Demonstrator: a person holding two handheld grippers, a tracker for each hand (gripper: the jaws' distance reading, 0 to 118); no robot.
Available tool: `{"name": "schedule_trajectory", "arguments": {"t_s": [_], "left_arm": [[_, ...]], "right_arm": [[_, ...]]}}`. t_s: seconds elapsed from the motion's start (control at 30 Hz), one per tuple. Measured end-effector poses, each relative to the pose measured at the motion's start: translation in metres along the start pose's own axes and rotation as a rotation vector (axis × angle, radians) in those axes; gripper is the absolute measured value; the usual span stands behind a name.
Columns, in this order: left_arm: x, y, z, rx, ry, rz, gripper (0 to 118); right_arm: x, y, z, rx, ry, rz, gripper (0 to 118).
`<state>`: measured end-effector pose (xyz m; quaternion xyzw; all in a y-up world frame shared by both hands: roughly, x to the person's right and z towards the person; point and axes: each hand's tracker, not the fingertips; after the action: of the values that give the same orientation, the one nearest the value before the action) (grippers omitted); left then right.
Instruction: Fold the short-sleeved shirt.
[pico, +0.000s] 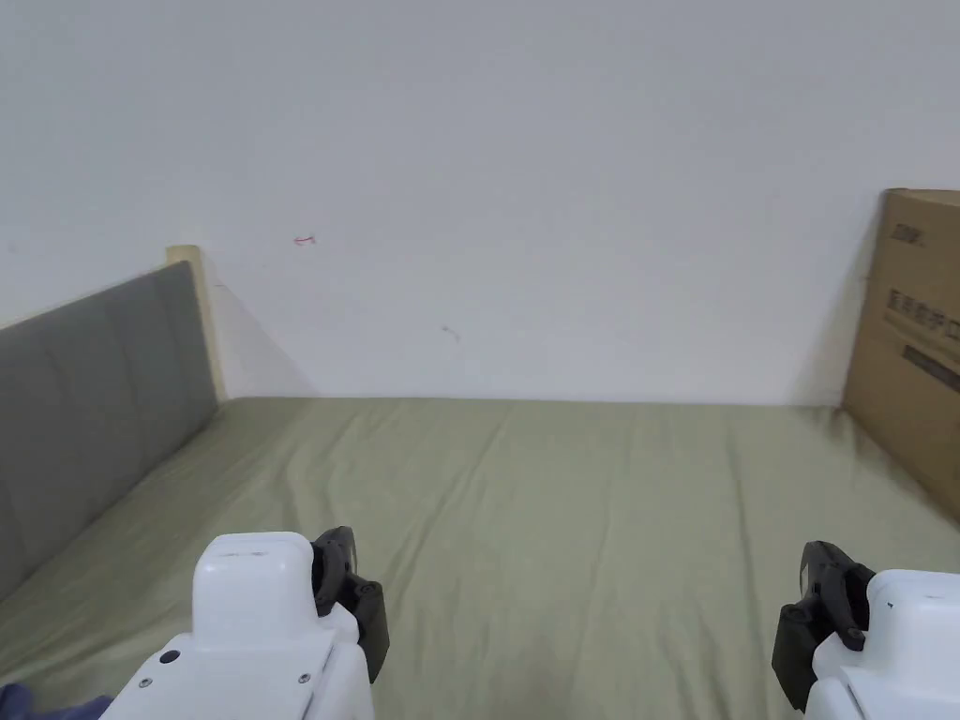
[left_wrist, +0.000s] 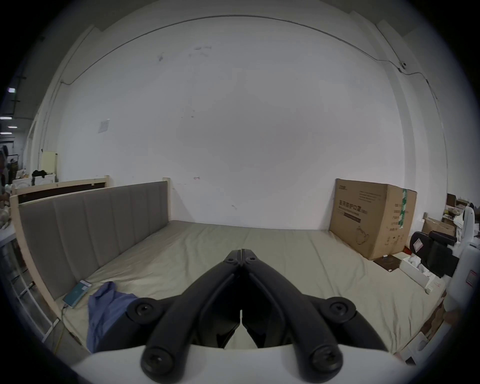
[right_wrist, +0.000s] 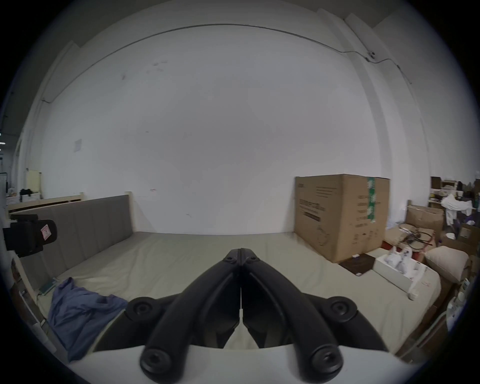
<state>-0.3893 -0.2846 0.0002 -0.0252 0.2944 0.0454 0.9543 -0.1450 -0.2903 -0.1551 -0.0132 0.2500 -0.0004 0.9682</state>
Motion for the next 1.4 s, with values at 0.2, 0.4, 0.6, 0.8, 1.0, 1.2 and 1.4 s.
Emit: {"name": "schedule_trajectory", "arguments": {"t_s": [0.2,0.4,0.6,0.8,1.0,1.2,1.4], "left_arm": [[-0.057,0.012,0.038,0.013,0.210,-0.029,0],[-0.108,0.016,0.079,0.010,0.404,0.014,0],[-0.131,0.006,0.077,-0.047,0.450,0.024,0],[-0.165,-0.042,0.023,-0.245,0.382,0.136,0],[-0.199,-0.111,-0.045,-0.454,0.415,0.231,104],[-0.220,-0.178,-0.119,-0.689,0.327,0.313,116],[-0.212,-0.239,-0.169,-0.993,0.342,0.230,110]], "right_arm": [[-0.070,0.008,-0.010,-0.001,0.287,0.004,0],[-0.140,0.003,-0.006,-0.019,0.504,0.022,0],[-0.165,-0.004,-0.003,-0.057,0.573,0.015,0],[-0.168,-0.016,-0.014,-0.110,0.571,0.037,0],[-0.169,-0.035,-0.041,-0.207,0.542,0.032,0],[-0.176,-0.060,-0.069,-0.303,0.512,0.066,0],[-0.177,-0.083,-0.089,-0.398,0.488,0.062,0]]}}
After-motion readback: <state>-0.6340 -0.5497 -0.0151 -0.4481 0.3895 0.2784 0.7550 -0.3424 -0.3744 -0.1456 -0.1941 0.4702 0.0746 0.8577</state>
